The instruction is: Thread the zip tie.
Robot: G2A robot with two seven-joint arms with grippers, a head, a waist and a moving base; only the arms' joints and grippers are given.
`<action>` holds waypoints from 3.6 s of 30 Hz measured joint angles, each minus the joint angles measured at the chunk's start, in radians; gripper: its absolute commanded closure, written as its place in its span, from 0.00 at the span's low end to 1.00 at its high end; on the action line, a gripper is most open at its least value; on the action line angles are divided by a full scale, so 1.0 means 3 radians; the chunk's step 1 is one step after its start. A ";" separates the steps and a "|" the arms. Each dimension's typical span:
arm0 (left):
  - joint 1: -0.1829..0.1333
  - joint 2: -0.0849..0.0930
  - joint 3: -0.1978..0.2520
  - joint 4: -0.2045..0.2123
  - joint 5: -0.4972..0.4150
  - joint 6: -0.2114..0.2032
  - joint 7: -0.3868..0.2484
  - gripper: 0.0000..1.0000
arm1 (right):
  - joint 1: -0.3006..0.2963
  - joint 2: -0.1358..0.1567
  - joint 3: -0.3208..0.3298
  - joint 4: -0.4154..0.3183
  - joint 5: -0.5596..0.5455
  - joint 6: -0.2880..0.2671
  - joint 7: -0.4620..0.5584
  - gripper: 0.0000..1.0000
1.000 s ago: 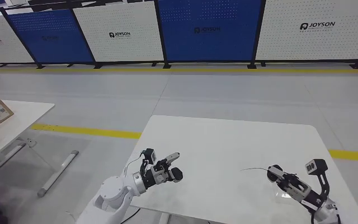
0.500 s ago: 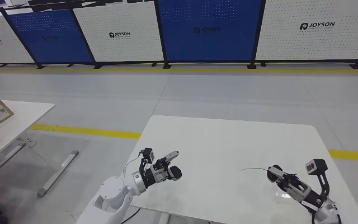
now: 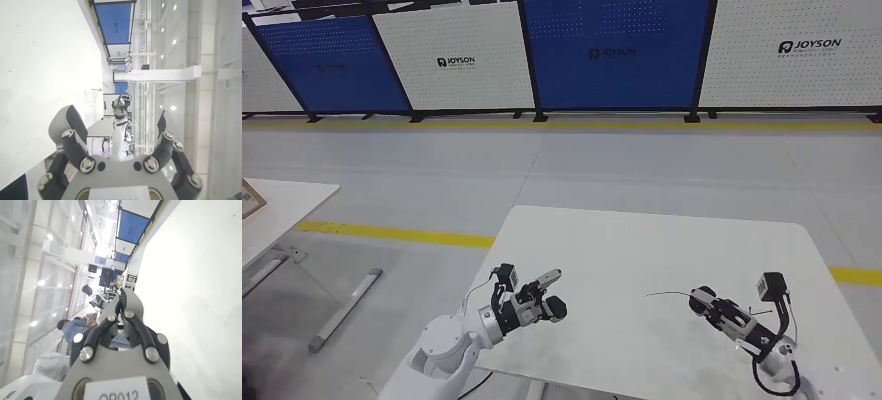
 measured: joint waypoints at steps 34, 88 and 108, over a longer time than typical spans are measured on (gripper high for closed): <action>-0.0173 -0.0026 0.0426 0.0094 -0.0221 -0.0143 -0.0028 0.00 | 0.0046 -0.0046 -0.0231 -0.0095 -0.0149 0.0001 -0.0153 1.00; -0.0534 -0.0124 0.1197 0.0102 0.0227 -0.0179 0.0931 0.00 | 0.0229 -0.0195 -0.0798 -0.0076 -0.0789 -0.0267 -0.0595 1.00; -0.0634 -0.0173 0.1372 0.0248 0.0309 -0.0404 0.1285 0.00 | 0.0229 -0.0195 -0.0798 -0.0076 -0.0789 -0.0267 -0.0595 1.00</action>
